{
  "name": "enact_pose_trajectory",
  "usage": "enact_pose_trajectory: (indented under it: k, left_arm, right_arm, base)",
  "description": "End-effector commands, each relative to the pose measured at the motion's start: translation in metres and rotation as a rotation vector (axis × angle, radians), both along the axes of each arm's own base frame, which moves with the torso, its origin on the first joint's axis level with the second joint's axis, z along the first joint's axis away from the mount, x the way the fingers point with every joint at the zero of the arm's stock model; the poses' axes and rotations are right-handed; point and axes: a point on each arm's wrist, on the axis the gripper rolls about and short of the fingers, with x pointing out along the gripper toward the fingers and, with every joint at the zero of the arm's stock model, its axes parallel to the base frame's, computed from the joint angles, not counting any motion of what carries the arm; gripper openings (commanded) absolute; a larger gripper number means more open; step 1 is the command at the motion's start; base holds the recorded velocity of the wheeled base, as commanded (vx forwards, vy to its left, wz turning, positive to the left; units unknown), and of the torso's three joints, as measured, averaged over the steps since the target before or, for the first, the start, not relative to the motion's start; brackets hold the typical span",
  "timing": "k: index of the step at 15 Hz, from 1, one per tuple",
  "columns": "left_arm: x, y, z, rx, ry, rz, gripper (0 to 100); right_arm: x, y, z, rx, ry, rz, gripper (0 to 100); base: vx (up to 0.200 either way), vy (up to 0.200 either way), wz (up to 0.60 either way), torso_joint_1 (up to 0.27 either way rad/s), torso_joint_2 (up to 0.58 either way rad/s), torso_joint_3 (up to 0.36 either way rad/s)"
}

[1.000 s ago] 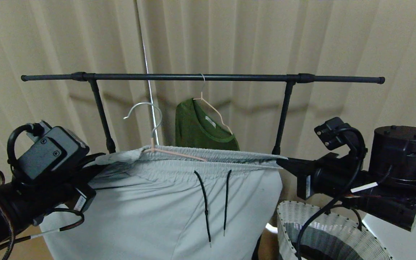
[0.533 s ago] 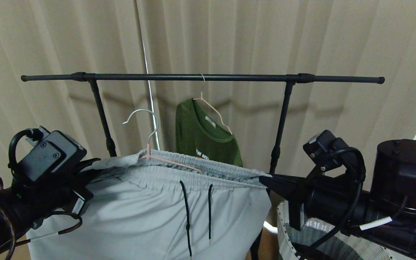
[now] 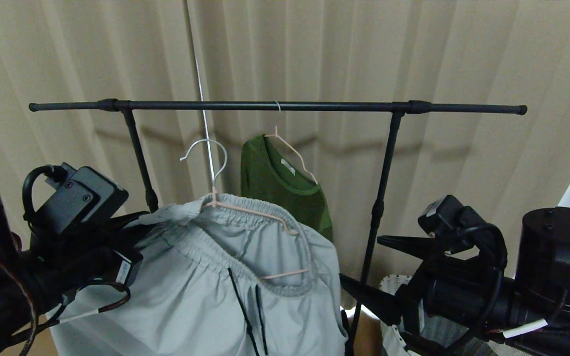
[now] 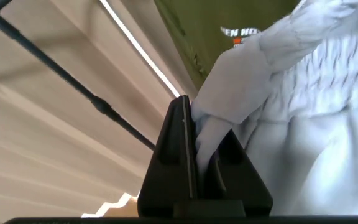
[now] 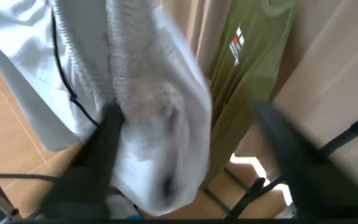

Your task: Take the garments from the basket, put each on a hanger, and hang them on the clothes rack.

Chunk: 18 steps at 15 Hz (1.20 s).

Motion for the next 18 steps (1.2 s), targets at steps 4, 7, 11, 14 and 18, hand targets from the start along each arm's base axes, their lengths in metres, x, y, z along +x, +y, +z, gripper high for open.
enact_pose_trajectory:
  k: [4,7,11,14,18]
  left_arm:
    - [0.006,-0.004,-0.003,-0.018,0.025,-0.004,0]
    - [0.005,-0.012,-0.001,-0.031,0.023,-0.033,0]
    - [0.015,-0.022,0.003,-0.056,0.021,0.009,0]
    - [0.013,-0.034,0.000,-0.053,0.034,-0.044,0]
    - [0.012,-0.042,-0.005,-0.042,0.054,-0.075,0]
  right_arm:
    - [-0.008,-0.006,0.005,0.017,-0.017,0.005,100]
    - [-0.010,-0.008,0.012,0.037,-0.038,0.007,100]
    - [-0.003,-0.019,0.018,-0.017,-0.121,-0.017,100]
    - [0.001,-0.016,0.027,0.018,-0.183,-0.017,100]
    - [0.005,-0.012,0.029,0.005,-0.217,-0.008,100]
  base:
    - [0.000,0.000,0.00,0.000,0.00,0.000]
    - [0.000,0.000,0.00,0.000,0.00,0.000]
    - [0.000,0.000,0.00,0.000,0.00,0.000]
    - [0.000,0.000,0.00,0.000,0.00,0.000]
    - [0.000,0.000,0.00,0.000,0.00,0.000]
